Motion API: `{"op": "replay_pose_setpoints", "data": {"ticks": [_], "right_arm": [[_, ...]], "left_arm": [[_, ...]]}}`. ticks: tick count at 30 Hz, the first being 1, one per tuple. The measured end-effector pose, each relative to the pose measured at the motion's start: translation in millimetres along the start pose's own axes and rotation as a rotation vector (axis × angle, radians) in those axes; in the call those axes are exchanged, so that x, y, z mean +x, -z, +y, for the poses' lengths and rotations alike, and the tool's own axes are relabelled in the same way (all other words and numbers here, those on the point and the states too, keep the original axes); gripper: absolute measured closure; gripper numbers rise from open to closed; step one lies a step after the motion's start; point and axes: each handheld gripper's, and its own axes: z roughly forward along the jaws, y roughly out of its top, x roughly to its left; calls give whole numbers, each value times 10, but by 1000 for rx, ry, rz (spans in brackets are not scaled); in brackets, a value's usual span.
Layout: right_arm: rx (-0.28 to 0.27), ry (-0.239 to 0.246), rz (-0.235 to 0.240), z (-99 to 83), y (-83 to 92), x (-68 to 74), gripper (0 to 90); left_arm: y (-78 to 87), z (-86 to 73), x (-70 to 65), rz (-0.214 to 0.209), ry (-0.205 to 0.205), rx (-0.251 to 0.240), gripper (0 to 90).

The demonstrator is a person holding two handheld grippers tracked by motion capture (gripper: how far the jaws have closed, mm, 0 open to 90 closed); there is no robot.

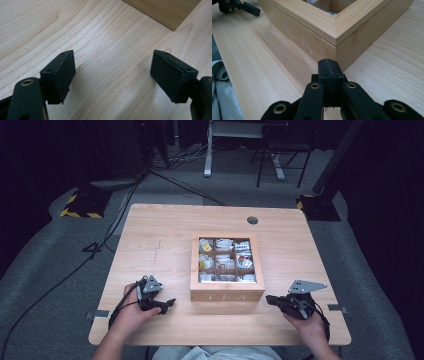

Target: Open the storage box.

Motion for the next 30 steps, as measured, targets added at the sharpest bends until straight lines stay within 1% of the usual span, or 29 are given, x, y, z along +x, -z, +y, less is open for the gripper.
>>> {"op": "replay_pose_setpoints", "data": {"ticks": [2, 4, 8, 13, 16, 18, 19, 20, 22, 30], "right_arm": [[-2, -16, 7, -1, -14, -19, 900], [-6, -18, 4, 1, -21, -29, 900], [-28, -44, 1, 13, -31, -47, 900], [-39, -39, -7, 21, -48, -46, 900], [-50, -45, -11, 25, -63, -55, 900], [-47, -46, 2, 30, -73, -64, 900], [-45, -47, 0, 31, -80, -65, 900], [-51, -57, 7, 29, -81, -79, 900], [-56, -60, -1, 29, -77, -85, 900], [-58, -67, 5, 27, -78, -92, 900]], "left_arm": [[0, 0, 0, 0, 0, 0, 210], [0, 0, 0, 0, 0, 0, 210], [0, 0, 0, 0, 0, 0, 210], [-1, 1, 0, 1, 0, 0, 209], [-2, 2, 1, 1, -1, -1, 210], [-1, 2, 1, 1, -1, 0, 209], [-2, 2, 1, 1, 0, -1, 210], [-2, 2, 1, 1, -1, 0, 210], [-2, 3, 2, 1, -2, -1, 210], [-5, 5, 2, 2, 0, -1, 210]]}}
